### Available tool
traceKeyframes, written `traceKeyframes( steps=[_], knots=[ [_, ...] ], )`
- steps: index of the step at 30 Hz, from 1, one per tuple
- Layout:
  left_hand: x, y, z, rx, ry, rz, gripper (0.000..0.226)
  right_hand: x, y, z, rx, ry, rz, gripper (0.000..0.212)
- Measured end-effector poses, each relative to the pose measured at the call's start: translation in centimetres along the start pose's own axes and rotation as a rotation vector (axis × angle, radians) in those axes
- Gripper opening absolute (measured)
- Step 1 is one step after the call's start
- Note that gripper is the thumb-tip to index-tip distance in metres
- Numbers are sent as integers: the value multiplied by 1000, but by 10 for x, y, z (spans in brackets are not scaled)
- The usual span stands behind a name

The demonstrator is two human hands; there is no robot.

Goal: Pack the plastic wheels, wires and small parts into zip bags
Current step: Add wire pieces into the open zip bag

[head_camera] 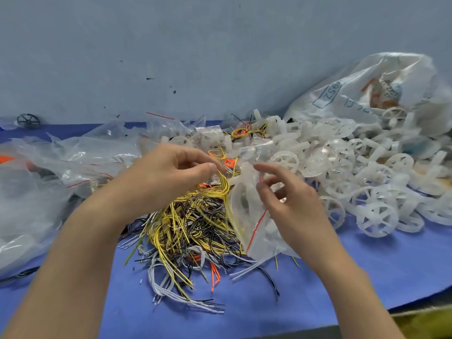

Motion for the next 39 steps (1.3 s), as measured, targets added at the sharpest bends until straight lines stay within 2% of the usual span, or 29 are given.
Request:
traceKeyframes(
  steps=[3, 5, 14, 20, 24, 28, 33, 34, 36, 38, 39],
  knots=[
    [-10, -3, -1, 12, -194, 60, 16, -10, -2, -5, 24, -70, -23, 34],
    [-17, -4, 0, 7, -266, 95, 17, -14, -2, -6, 37, -90, -36, 35],
    [-45, -14, 12, 141, -178, -80, 9, -21, 0, -8, 59, -125, -25, 31],
    [-50, -23, 12, 212, -302, -208, 23, -21, 1, -8, 58, -99, -75, 28],
    [-50, -19, 10, 163, -326, -34, 15, -23, -1, -10, 69, -109, -129, 27],
    [-59, -14, 9, 152, -336, 67, 18, -28, -4, -13, 63, -139, -229, 26],
    [-65, -17, 12, 136, -181, 261, 23, -41, -10, -19, 61, -176, -195, 27],
    [-67, -16, 13, 145, -165, 201, 25, -45, -11, -19, 63, -171, -190, 27],
    [-74, -13, 12, 189, -191, -93, 26, -48, -13, -20, 62, -135, -188, 23],
    [-82, -12, 9, 254, -327, -488, 27, -47, -14, -20, 59, -89, -162, 21],
    [-86, -12, 7, 265, -406, -598, 26, -47, -14, -20, 56, -77, -146, 22]
  ],
)
Point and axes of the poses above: each hand's wrist, its own z-axis towards the middle knuckle, its own x-axis out of the back of the hand, y = z × x, the point moved 2 cm from there along z, towards the middle knuckle, and after that the axes turned 11 degrees about z, right-handed, at the moved point
